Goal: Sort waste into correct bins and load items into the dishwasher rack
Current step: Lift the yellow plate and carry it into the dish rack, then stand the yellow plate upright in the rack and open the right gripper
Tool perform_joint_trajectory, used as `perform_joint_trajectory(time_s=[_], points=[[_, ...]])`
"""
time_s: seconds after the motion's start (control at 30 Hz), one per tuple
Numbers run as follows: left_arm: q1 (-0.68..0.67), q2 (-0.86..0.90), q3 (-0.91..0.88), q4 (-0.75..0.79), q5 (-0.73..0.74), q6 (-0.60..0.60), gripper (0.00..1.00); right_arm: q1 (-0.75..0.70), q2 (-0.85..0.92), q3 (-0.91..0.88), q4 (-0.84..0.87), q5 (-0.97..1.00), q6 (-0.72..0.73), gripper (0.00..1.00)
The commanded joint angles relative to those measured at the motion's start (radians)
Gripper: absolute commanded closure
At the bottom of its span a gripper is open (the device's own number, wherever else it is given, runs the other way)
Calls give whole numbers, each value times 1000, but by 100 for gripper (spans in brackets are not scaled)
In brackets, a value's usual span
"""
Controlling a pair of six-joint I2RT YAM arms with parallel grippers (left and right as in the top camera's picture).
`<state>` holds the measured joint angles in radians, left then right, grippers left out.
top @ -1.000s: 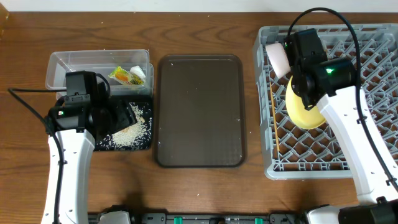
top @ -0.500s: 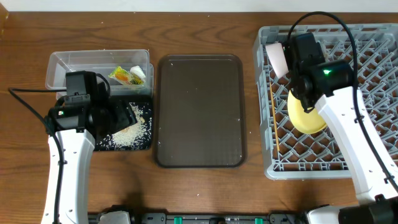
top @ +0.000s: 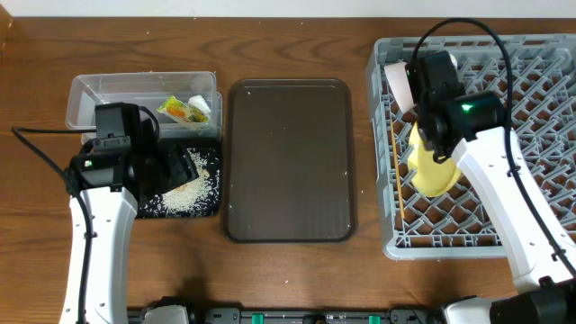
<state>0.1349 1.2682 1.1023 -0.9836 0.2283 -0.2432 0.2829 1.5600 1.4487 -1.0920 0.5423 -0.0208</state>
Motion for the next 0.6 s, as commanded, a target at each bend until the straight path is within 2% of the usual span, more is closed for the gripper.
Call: perform_joint_trajectory(time_s=[0.0,0.3,0.47,0.57], points=[[4,6,14,0,-13,-2,27,6,-10,-3,27,-285,21,71],[4,6,14,0,-13,-2,27,6,-11,-2,49,-402,39,66],[4,6,14,0,-13,-2,27,-10,-16,-2,74,-467,176,67],[4,6,14,0,-13,-2,26,-45,-29,0,109,-579,207,69]])
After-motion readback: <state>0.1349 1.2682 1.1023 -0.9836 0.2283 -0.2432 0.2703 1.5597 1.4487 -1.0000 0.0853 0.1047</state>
